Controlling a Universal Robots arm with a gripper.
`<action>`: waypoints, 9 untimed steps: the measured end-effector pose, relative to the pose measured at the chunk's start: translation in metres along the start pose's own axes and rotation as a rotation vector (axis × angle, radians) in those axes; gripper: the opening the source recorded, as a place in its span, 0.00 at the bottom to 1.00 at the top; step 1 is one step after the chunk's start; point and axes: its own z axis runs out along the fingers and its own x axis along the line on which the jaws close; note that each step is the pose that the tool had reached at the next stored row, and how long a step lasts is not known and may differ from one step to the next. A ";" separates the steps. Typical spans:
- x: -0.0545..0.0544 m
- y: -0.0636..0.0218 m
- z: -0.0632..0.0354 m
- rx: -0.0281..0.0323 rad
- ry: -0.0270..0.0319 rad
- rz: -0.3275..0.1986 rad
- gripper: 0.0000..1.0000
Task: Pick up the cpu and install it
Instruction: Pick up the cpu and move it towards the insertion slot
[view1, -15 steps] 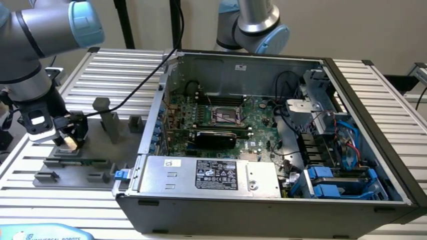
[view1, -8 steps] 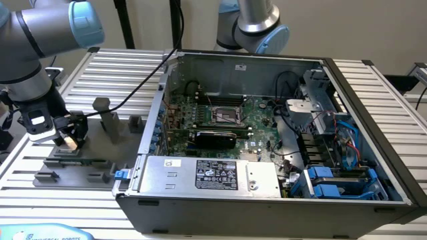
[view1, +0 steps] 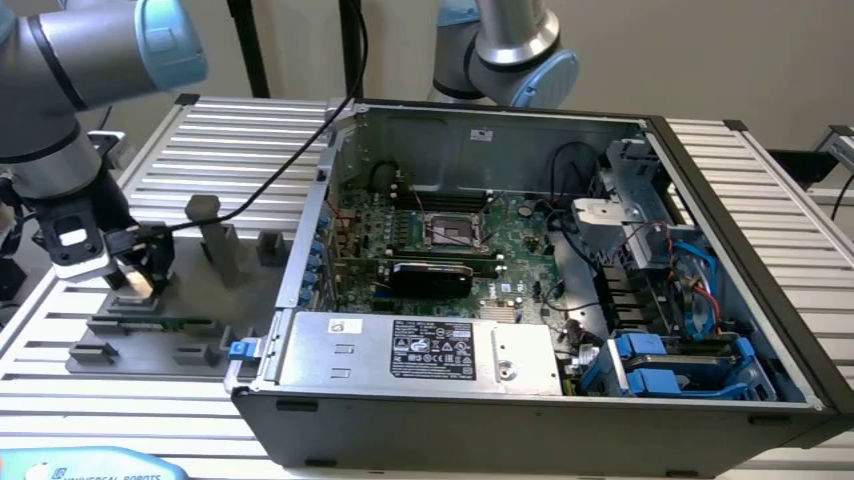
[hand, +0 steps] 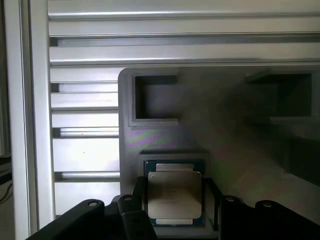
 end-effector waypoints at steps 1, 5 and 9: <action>0.000 0.0000 -0.0022 0.0000 0.0000 0.000 0.55; 0.000 0.0002 -0.0108 0.0000 -0.0001 0.000 0.55; 0.000 0.0005 -0.0254 0.0000 0.0000 0.000 0.55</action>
